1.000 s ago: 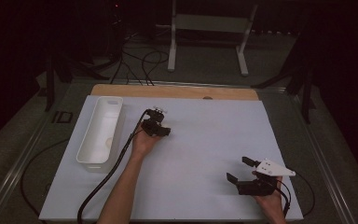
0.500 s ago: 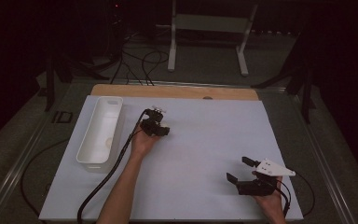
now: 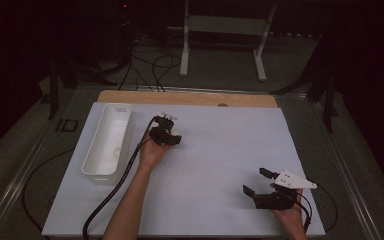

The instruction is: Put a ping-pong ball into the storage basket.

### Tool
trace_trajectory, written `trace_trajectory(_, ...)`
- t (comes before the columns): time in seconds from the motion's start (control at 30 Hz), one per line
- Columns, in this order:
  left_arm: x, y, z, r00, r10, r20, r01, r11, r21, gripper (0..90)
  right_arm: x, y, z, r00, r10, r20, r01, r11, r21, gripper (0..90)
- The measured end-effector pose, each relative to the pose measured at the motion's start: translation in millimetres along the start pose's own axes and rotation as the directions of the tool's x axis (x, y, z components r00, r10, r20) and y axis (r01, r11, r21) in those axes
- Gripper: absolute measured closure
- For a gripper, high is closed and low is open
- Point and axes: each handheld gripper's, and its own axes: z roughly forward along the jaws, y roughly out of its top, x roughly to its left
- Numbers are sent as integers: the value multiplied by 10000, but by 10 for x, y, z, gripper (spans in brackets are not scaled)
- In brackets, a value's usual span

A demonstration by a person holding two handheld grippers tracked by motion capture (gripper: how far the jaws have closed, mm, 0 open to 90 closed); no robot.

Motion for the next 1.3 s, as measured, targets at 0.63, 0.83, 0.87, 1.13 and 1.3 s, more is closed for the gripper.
trace_trajectory(0.63,35,36,-213,9997,220,-53,-221,9995,-235,511,1,-1,5,10000,8,11,-8,10000,24,82)
trace_trajectory(0.83,47,40,-245,9997,235,-28,-235,9996,-173,511,2,-2,6,10000,3,-1,-3,10000,19,83)
trace_trajectory(0.87,52,42,-259,9997,237,-64,-238,9995,-189,511,2,-1,5,10000,-1,9,1,10000,28,83)
trace_trajectory(1.13,46,55,-331,9993,370,29,-370,9992,-173,511,2,0,1,10000,32,9,-32,10000,10,82)
trace_trajectory(1.3,32,60,-370,9987,506,-30,-507,9987,-98,511,4,-1,4,10000,0,-13,0,10000,10,82)
